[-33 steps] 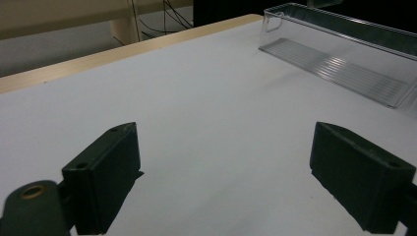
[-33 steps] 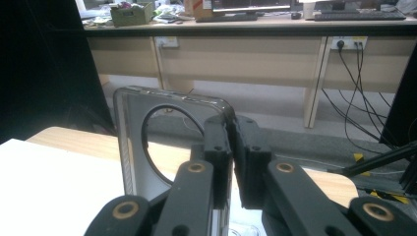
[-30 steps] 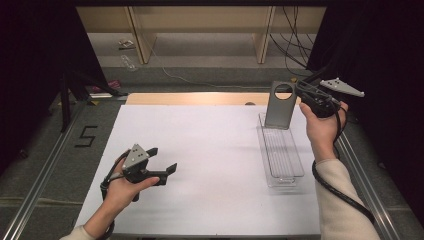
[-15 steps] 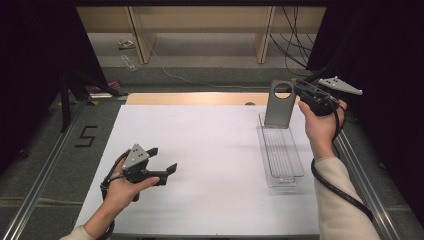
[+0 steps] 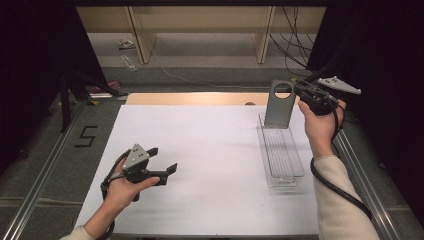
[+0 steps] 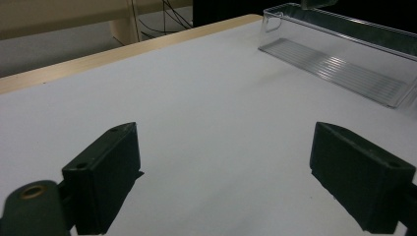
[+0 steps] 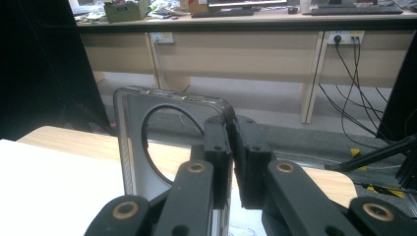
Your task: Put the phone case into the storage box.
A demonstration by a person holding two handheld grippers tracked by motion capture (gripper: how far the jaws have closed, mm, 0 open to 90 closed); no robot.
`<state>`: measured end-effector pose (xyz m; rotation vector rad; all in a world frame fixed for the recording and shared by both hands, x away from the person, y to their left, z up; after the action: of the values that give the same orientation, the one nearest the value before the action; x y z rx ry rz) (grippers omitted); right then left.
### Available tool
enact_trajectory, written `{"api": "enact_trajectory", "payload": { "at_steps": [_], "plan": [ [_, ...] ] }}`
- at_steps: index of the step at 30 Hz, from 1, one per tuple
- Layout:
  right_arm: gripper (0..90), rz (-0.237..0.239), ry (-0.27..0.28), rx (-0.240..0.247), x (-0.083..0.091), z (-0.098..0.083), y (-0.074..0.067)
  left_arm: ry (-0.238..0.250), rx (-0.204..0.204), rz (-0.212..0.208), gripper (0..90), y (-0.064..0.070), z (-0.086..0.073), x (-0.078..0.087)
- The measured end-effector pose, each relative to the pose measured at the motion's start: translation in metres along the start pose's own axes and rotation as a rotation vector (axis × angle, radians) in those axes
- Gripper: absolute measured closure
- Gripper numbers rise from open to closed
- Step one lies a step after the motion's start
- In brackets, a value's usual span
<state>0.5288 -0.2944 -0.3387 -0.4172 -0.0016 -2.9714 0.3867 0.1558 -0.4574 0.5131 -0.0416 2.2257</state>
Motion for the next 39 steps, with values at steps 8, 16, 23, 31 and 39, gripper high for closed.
{"api": "enact_trajectory", "payload": {
  "at_steps": [8, 16, 23, 31, 39],
  "plan": [
    [85.5, 0.001, -0.002, 0.004, -0.002, 0.002, 0.0, 0.0, -0.001, 0.0, 11.3, 0.0, 0.0, 0.0],
    [85.5, -0.004, -0.006, 0.001, -0.006, 0.002, 0.0, 0.002, 0.001, 0.002, 11.3, 0.0, 0.0, 0.001],
    [85.5, -0.012, -0.014, -0.005, -0.01, 0.002, 0.001, 0.002, 0.0, 0.0, 11.3, 0.0, 0.0, 0.001],
    [85.5, -0.016, -0.017, -0.007, -0.013, 0.003, 0.003, 0.003, 0.002, 0.0, 11.4, 0.0, 0.001, 0.0],
    [85.5, -0.019, -0.028, -0.006, -0.016, 0.001, 0.003, 0.008, 0.005, 0.002, 11.4, 0.0, 0.001, 0.001]
  ]
}}
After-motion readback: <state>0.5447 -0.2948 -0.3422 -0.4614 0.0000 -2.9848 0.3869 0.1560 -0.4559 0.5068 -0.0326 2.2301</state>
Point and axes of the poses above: each handheld gripper's, and its own axes: x roughly backward along the jaws, z roughly out of its top, y roughly to its right, the point moved 5 cm from there along -x, roughly forward along the jaws, and after that the axes turned 10 degrees about -z, right-handed, at the moved point
